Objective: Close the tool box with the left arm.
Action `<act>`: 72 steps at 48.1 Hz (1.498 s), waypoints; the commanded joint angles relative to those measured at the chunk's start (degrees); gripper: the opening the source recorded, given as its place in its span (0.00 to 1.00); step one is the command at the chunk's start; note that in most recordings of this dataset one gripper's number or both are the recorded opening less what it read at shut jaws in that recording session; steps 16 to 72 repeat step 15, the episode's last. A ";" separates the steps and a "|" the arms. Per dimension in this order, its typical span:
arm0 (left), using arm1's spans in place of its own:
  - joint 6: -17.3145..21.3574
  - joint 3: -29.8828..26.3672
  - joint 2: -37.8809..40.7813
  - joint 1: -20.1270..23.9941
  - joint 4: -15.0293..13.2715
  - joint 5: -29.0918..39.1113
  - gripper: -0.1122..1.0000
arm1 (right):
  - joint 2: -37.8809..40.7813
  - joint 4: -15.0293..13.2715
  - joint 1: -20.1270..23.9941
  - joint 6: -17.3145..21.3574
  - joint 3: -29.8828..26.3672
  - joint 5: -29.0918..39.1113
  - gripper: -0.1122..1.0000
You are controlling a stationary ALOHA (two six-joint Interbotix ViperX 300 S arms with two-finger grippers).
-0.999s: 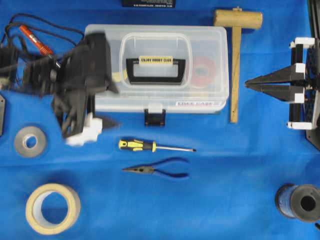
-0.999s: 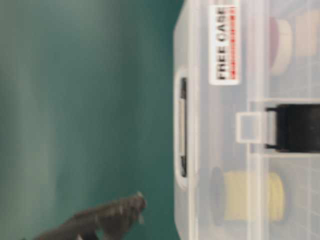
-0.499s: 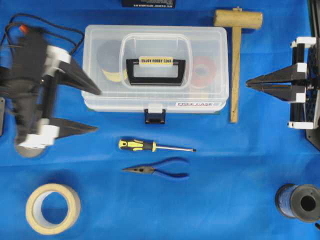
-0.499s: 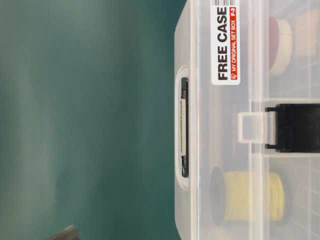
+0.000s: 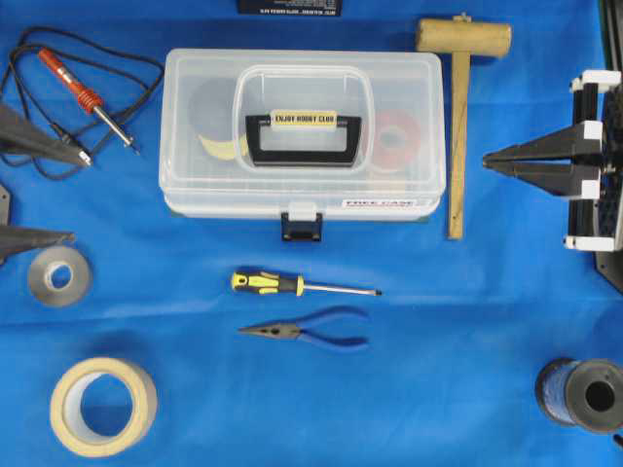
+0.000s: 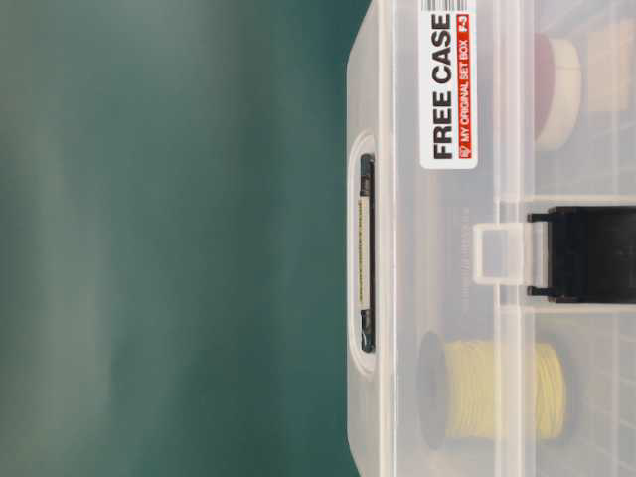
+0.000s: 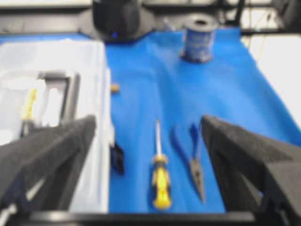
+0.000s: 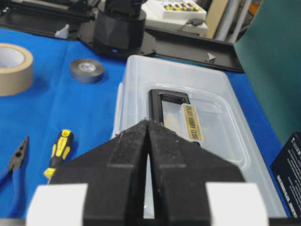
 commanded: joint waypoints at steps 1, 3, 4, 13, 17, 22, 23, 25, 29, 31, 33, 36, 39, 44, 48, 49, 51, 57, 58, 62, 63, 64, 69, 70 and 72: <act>0.09 3.34 -3.16 0.09 -0.09 -1.93 0.90 | 0.09 -0.09 -0.09 0.00 -0.97 -0.26 0.10; 0.09 5.01 -4.48 0.09 -0.18 -2.46 0.90 | 0.09 -0.09 -0.09 0.00 -0.97 -0.35 0.10; 0.09 5.98 -5.01 0.09 -0.18 -2.72 0.90 | 0.09 -0.09 -0.09 0.00 -0.97 -0.35 0.10; 0.09 12.92 -8.00 0.09 -0.18 -6.42 0.90 | 0.09 -0.09 0.00 0.00 -0.97 -0.26 0.10; 0.09 14.15 -8.09 0.09 -0.18 -7.29 0.90 | 0.09 -0.09 0.00 0.00 -0.97 -0.26 0.10; 0.09 14.15 -8.09 0.09 -0.18 -7.29 0.90 | 0.09 -0.09 0.00 0.00 -0.97 -0.26 0.10; 0.09 14.15 -8.09 0.09 -0.18 -7.29 0.90 | 0.09 -0.09 0.00 0.00 -0.97 -0.26 0.10; 0.09 14.15 -8.09 0.09 -0.18 -7.29 0.90 | 0.09 -0.09 0.00 0.00 -0.97 -0.26 0.10; 0.09 14.15 -8.09 0.09 -0.18 -7.29 0.90 | 0.09 -0.09 0.00 0.00 -0.97 -0.26 0.10; 0.09 14.15 -8.09 0.09 -0.18 -7.29 0.90 | 0.09 -0.09 0.00 0.00 -0.97 -0.26 0.10; 0.09 14.15 -8.09 0.09 -0.18 -7.29 0.90 | 0.09 -0.09 0.00 0.00 -0.97 -0.26 0.10; 0.09 14.15 -8.09 0.09 -0.18 -7.29 0.90 | 0.09 -0.09 0.00 0.00 -0.97 -0.26 0.10; 0.09 14.15 -8.09 0.09 -0.18 -7.29 0.90 | 0.09 -0.09 0.00 0.00 -0.97 -0.26 0.10; 0.09 14.15 -8.09 0.09 -0.18 -7.29 0.90 | 0.09 -0.09 0.00 0.00 -0.97 -0.26 0.10; 0.09 14.15 -8.09 0.09 -0.18 -7.29 0.90 | 0.09 -0.09 0.00 0.00 -0.97 -0.26 0.10; 0.09 14.15 -8.09 0.09 -0.18 -7.29 0.90 | 0.09 -0.09 0.00 0.00 -0.97 -0.26 0.10; 0.09 14.15 -8.09 0.09 -0.18 -7.29 0.90 | 0.09 -0.09 0.00 0.00 -0.97 -0.26 0.10; 0.09 14.15 -8.09 0.09 -0.18 -7.29 0.90 | 0.09 -0.09 0.00 0.00 -0.97 -0.26 0.10; 0.09 14.15 -8.09 0.09 -0.18 -7.29 0.90 | 0.09 -0.09 0.00 0.00 -0.97 -0.26 0.10; 0.09 14.15 -8.09 0.09 -0.18 -7.29 0.90 | 0.09 -0.09 0.00 0.00 -0.97 -0.26 0.10; 0.09 14.15 -8.09 0.09 -0.18 -7.29 0.90 | 0.09 -0.09 0.00 0.00 -0.97 -0.26 0.10; 0.09 14.15 -8.09 0.09 -0.18 -7.29 0.90 | 0.09 -0.09 0.00 0.00 -0.97 -0.26 0.10; 0.09 14.15 -8.09 0.09 -0.18 -7.29 0.90 | 0.09 -0.09 0.00 0.00 -0.97 -0.26 0.10; 0.09 14.15 -8.09 0.09 -0.18 -7.29 0.90 | 0.09 -0.09 0.00 0.00 -0.97 -0.26 0.10; 0.09 14.15 -8.09 0.09 -0.18 -7.29 0.90 | 0.09 -0.09 0.00 0.00 -0.97 -0.26 0.10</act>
